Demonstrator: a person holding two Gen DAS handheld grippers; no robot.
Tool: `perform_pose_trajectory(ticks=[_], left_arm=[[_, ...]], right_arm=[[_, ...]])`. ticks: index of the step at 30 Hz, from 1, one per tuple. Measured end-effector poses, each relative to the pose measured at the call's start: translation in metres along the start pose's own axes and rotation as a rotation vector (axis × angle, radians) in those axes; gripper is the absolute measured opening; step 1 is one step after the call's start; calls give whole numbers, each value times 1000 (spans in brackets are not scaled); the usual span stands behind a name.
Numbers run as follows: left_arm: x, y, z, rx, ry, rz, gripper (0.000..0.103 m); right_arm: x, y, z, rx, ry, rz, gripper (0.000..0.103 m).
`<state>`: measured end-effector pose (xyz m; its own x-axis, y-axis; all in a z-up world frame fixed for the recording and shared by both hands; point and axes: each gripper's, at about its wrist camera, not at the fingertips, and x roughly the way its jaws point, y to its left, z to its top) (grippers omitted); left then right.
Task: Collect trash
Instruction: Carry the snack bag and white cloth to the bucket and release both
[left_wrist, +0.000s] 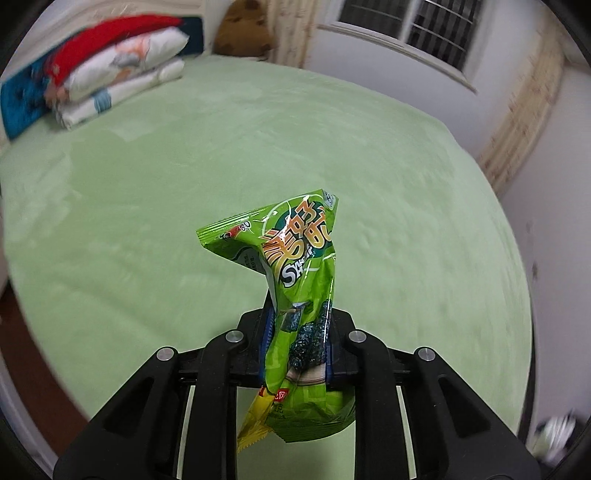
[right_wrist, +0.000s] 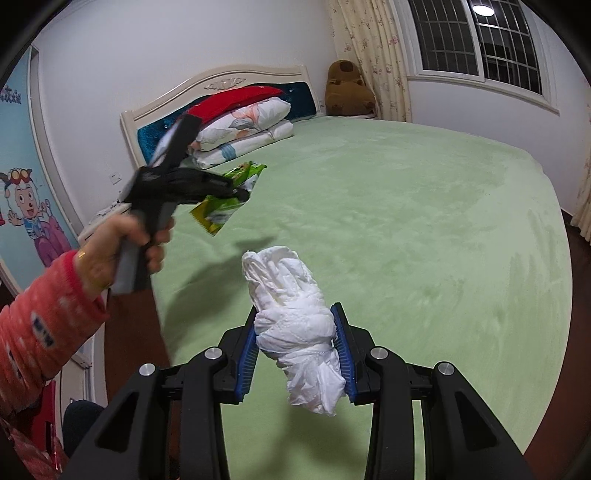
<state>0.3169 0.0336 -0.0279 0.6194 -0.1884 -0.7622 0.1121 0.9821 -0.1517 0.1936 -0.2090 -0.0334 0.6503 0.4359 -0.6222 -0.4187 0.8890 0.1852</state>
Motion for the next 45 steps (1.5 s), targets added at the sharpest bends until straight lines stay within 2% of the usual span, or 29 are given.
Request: perform_pose_trajectory(ticks=[2,9,16,21,25,32,38,43,45], left_arm=[[-19,-6,-20,35,-6,4,19],[-95,-19,-129,127,-13,-22,19],[-123,-32,-228,196,41,-33,20],[-107,-31,-291,177,156,-54,20],[-87,-29,-328,181,245,-46,20],[-44,-28,-384,171,436,-65,20],[-14,-26,-410,166,553,-71,20],[-3,-32,-419,184,593,-70,20],[-8,-36,-427,188,599,-65,24]], right_arm=[[-9,10,-8,-7,6,2,37],[-35,46,-46,-21,50,21,37],[-41,75,-101,-16,138,43,37],[-30,84,-147,16,249,63,37],[-14,92,-191,47,363,82,37],[14,99,-243,110,533,80,38],[34,106,-273,129,656,54,38],[46,108,-283,137,707,39,38],[50,109,-284,141,718,32,42]])
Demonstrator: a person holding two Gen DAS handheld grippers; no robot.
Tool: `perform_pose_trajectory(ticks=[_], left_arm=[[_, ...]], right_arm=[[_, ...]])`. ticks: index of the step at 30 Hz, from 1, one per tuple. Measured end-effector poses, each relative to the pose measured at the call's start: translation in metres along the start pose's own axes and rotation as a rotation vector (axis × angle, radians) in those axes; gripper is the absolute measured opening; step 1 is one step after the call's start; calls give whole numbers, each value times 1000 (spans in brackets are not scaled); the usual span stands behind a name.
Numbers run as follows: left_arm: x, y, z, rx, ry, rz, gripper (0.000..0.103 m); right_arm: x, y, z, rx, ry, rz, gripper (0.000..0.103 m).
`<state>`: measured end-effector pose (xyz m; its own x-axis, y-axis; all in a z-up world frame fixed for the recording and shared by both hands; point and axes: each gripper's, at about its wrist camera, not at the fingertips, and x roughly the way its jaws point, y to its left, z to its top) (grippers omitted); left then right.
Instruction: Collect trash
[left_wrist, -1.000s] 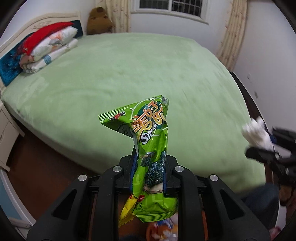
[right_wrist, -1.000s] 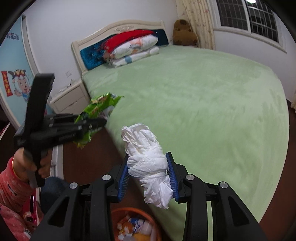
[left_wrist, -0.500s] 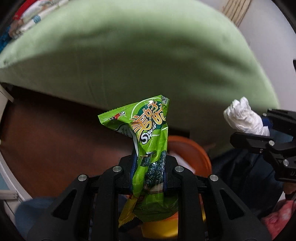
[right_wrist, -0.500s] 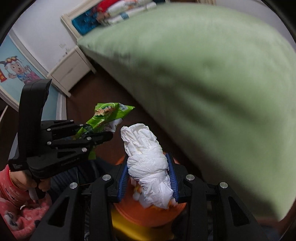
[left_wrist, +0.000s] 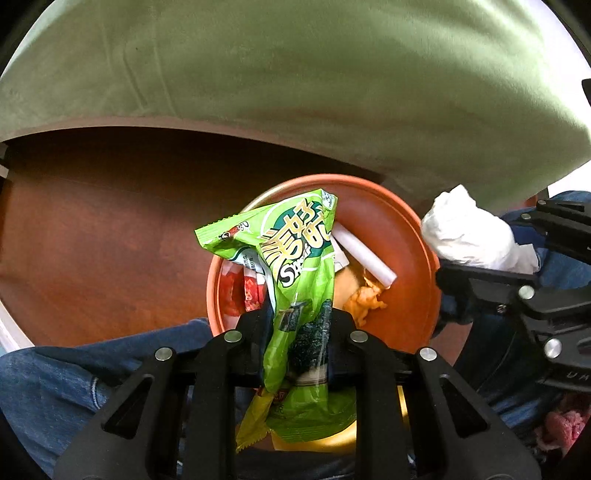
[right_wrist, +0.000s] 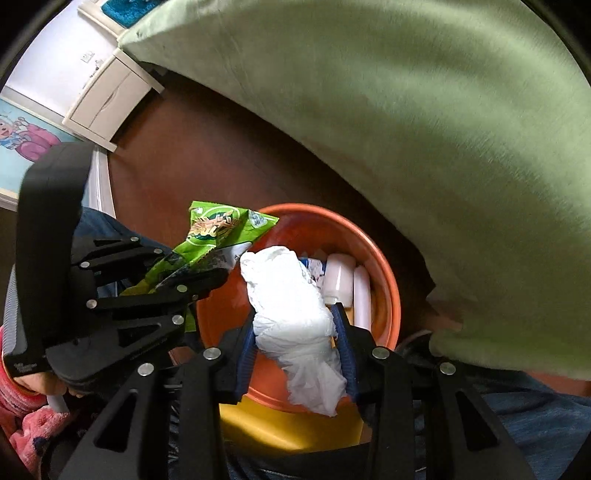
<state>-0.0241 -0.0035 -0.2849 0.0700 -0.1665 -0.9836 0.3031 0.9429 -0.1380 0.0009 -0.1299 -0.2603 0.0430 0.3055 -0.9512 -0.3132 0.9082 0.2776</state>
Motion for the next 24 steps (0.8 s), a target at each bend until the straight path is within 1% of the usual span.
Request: perform_pose_trajectory(ticks=[1,2,3,4,5,6,7,9,19,24], left_arm=[[2,-1,1,-3,10,6,27],[4,-1,2,-6,19,27,40],[5,-2,3,-4,28,41,48],[5,-3,4,-4,29,41,49],[5,-3,3,-6,29,44,53],[7,-4,0,-7,29,53,64],[7,-4,1,-9,29,59,69],[5,-4,1,-9,21,57,70],[4,-6,-4,-13,6,64,71],[-4,-5,-4,-9,-5,71,71]], right_arm=[[-1,-5,-9,6,5,-1,47],[0,-6,-8,15,11,-7,53],[1,-9,-8,22,14,-12,59],[0,-11,-9,27,9,-17,69],[-3,-13,-9,28,-1,-24,69],[-4,-13,-9,28,-8,-25,69],[-6,-14,-10,30,-14,-21,70],[-9,-17,-10,35,-28,-20,71],[-15,-23,-7,61,-58,-30,72],[-20,-22,-6,63,-78,-32,72]])
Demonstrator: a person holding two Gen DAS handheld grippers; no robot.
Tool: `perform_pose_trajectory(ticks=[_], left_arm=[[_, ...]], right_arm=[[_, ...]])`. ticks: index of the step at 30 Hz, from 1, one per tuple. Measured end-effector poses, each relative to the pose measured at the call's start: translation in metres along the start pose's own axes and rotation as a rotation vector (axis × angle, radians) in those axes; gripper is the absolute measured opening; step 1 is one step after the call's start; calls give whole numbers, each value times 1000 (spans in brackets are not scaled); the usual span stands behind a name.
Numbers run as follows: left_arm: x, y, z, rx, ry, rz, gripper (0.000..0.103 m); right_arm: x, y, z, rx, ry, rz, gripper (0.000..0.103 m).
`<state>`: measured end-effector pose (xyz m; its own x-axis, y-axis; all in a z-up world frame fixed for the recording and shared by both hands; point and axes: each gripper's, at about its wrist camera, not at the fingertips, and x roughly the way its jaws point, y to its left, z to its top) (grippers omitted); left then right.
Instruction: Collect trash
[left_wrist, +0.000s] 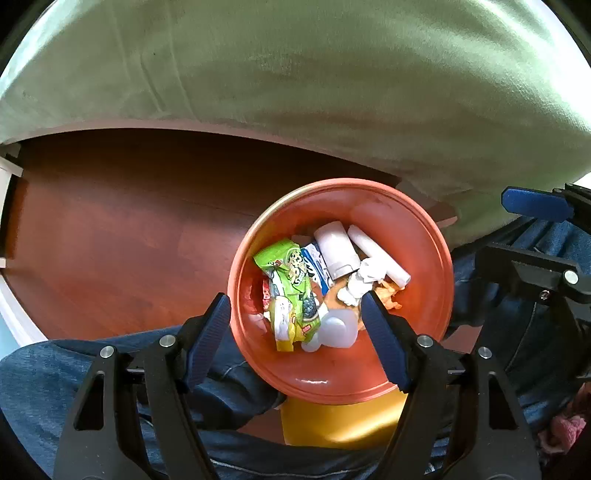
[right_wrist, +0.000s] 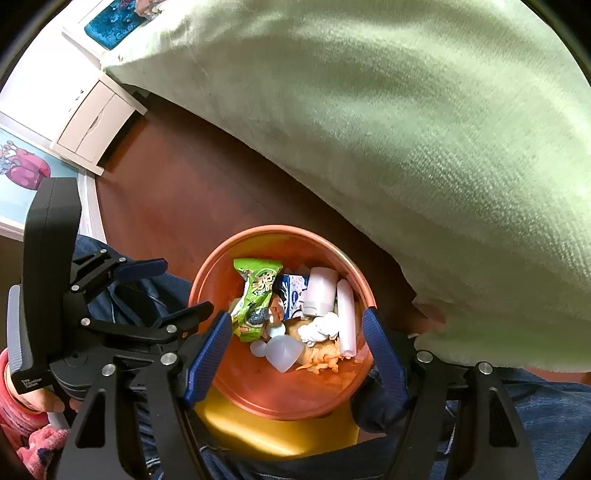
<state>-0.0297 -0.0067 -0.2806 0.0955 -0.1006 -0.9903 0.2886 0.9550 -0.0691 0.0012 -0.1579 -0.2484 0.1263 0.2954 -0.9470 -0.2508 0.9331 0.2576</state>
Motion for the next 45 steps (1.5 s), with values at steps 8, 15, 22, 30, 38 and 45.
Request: perform_pose_trajectory(ticks=[8,15,22,30,38,45], left_arm=[[-19,3,2,-6,-44,11,72],[-57,11,14,-25,-155,38,74],[-128,22,38,-68,-361,104,81],[-214,32,61,-132,-614,169,90],[-270,27,72,-167,-797,196,91],[-293,19,75,-178,-882,192,91]], right_arm=[[-23,6,7,-17,-76,-14,72],[-67,12,21,-40,-223,-45,74],[-126,22,42,-67,-439,-89,80],[-196,38,60,-91,-718,-121,94],[-241,50,70,-99,-892,-124,96],[-262,54,69,-97,-960,-120,96]])
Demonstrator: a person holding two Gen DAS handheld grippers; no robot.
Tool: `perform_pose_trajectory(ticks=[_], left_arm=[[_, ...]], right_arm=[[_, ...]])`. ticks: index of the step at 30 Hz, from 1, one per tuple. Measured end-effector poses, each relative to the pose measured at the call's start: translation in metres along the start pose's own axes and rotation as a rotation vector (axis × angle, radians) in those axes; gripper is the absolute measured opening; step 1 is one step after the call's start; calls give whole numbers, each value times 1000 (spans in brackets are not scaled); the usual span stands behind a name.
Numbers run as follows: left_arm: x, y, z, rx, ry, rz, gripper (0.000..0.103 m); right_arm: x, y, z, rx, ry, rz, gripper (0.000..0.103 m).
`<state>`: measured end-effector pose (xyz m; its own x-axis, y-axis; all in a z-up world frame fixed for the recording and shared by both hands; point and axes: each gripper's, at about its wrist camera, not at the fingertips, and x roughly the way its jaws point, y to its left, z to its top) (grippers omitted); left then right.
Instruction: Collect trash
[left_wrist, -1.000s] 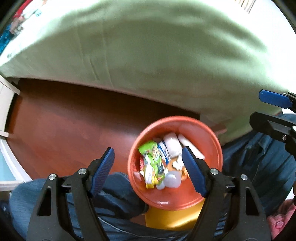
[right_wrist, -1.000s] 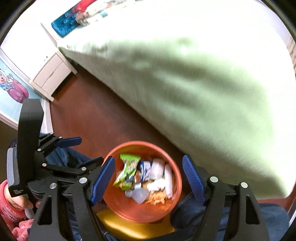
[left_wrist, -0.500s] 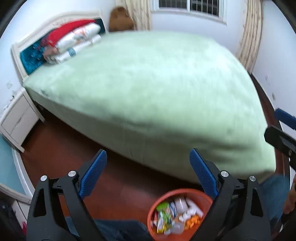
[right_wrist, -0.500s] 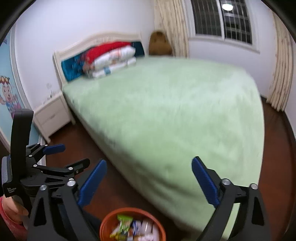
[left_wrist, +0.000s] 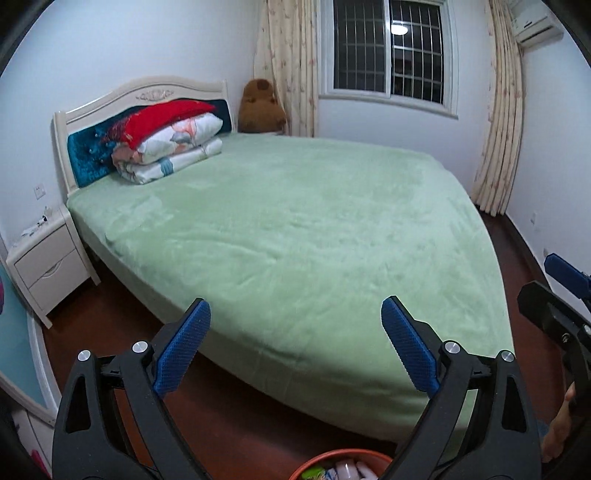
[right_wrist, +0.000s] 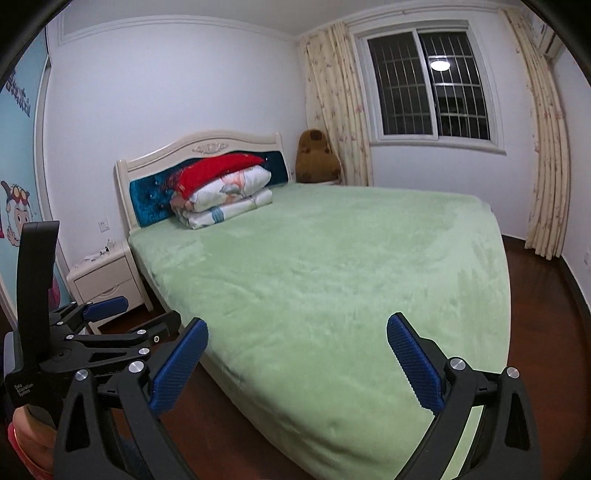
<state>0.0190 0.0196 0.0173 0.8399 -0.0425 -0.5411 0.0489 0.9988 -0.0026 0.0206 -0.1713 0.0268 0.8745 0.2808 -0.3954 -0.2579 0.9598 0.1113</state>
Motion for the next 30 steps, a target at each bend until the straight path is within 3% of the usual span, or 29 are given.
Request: perform_pose_trajectory(ticks=[12,30], left_arm=[[-16,-2,16,-8,-70,20,91],[-28,0,23,-17,-101,28,91]], right_arm=[[-16,-12,6,18,-41,-22,97],[-26,-9,11,15,-63,-44,97]])
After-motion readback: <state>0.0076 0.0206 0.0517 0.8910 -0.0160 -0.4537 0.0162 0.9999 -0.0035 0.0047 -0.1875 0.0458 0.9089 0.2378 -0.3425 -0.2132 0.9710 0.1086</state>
